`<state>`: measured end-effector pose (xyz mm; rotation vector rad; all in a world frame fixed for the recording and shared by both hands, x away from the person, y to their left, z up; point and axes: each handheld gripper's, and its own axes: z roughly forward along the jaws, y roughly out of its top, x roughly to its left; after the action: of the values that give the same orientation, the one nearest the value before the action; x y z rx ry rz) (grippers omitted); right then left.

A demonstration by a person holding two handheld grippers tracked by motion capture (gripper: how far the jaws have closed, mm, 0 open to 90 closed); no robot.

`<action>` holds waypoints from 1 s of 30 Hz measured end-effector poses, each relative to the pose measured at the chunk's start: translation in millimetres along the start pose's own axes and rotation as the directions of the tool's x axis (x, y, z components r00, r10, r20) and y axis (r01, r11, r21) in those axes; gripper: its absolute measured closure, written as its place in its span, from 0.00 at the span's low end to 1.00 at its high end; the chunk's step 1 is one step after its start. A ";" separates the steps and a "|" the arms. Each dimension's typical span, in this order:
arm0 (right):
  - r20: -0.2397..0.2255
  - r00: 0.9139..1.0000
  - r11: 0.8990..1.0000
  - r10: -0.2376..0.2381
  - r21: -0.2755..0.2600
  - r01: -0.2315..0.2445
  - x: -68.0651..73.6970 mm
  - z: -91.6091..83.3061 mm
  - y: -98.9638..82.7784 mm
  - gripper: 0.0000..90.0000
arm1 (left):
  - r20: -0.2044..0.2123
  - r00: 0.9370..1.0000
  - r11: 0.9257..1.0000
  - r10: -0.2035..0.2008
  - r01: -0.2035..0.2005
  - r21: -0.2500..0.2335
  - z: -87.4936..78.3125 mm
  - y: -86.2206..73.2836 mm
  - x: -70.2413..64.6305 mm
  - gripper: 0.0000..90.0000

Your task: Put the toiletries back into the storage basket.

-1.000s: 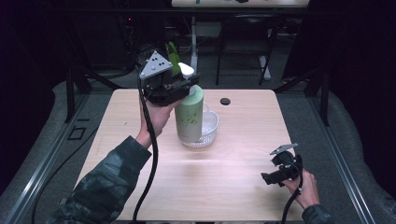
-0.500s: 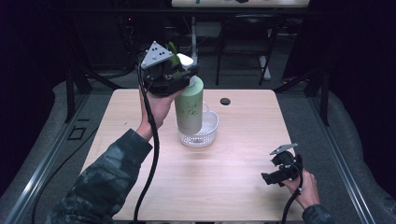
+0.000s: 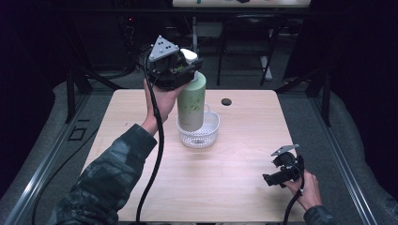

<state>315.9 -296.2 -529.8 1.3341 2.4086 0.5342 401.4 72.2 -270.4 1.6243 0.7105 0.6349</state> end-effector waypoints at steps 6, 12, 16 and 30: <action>-0.001 1.000 1.000 0.002 0.001 -0.002 0.2 0.0 -0.1 0.00 | -0.006 1.000 1.000 -0.004 0.004 0.000 5.1 -1.7 1.0 0.75; -0.001 1.000 1.000 0.002 0.001 -0.002 0.0 -0.1 -0.2 0.00 | -0.017 1.000 1.000 -0.005 0.005 0.000 10.9 -1.2 3.8 0.75; 0.001 1.000 1.000 0.000 0.002 0.000 0.1 -0.6 -0.1 0.00 | -0.028 1.000 1.000 -0.006 0.006 -0.001 13.6 -1.4 4.9 0.75; 0.000 1.000 1.000 -0.002 0.004 0.002 1.3 -0.3 0.7 0.00 | -0.058 0.998 1.000 -0.025 0.025 -0.001 20.8 -0.3 10.4 0.75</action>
<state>315.7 -294.8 -529.4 1.3327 2.4125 0.5289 423.7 66.3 -273.7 1.5995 0.7717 0.6670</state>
